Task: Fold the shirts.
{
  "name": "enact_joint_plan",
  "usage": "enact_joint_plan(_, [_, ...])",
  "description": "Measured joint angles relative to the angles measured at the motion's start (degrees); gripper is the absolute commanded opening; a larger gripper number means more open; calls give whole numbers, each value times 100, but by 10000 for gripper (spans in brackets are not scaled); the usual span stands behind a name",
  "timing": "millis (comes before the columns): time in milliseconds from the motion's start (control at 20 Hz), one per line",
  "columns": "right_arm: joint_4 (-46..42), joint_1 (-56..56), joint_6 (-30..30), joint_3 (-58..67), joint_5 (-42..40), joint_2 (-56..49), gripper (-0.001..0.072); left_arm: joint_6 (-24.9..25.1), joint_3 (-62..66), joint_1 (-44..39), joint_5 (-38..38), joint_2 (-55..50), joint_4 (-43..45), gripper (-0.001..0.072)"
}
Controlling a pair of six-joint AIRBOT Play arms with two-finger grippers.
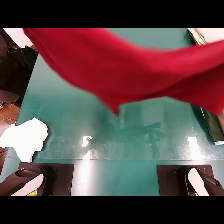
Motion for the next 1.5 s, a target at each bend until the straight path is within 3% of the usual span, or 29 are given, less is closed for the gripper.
enact_joint_plan(200, [-435,1123,267,-846,496,-557,12,-20,-1386,0,35,-232,415,25])
enact_joint_plan(500, [-1482,2258,603,-2050,55,-1873,13,-17,-3121,4,616,-1589,1025,27])
enact_joint_plan(550, [-1534,2332,614,-2149,-15,-2109,13,-15,-3230,4,726,-1849,1062,118])
enact_joint_plan(600, [-1589,2380,629,-2201,-59,-2304,13,-13,-3318,2,855,-2107,1093,467])
enact_joint_plan(650, [-1615,2404,643,-2216,-122,-2492,13,-15,-3370,2,957,-2293,1113,694])
enact_joint_plan(700, [-1659,2428,656,-2210,-153,-2645,13,-26,-3403,2,1095,-2433,1123,623])
enact_joint_plan(750, [-1679,2457,658,-2153,-166,-2782,13,-50,-3405,2,1200,-2542,1161,608])
enact_joint_plan(900, [-1727,2474,673,-1825,-214,-3040,13,-160,-3119,2,1314,-2697,1436,608])
enact_joint_plan(1250, [-1781,2253,673,-791,-94,-3185,13,-590,-2406,299,678,-2487,2249,607])
enact_joint_plan(1500, [-1797,1834,669,-546,85,-3202,13,-730,-3456,870,557,-1906,1845,607])
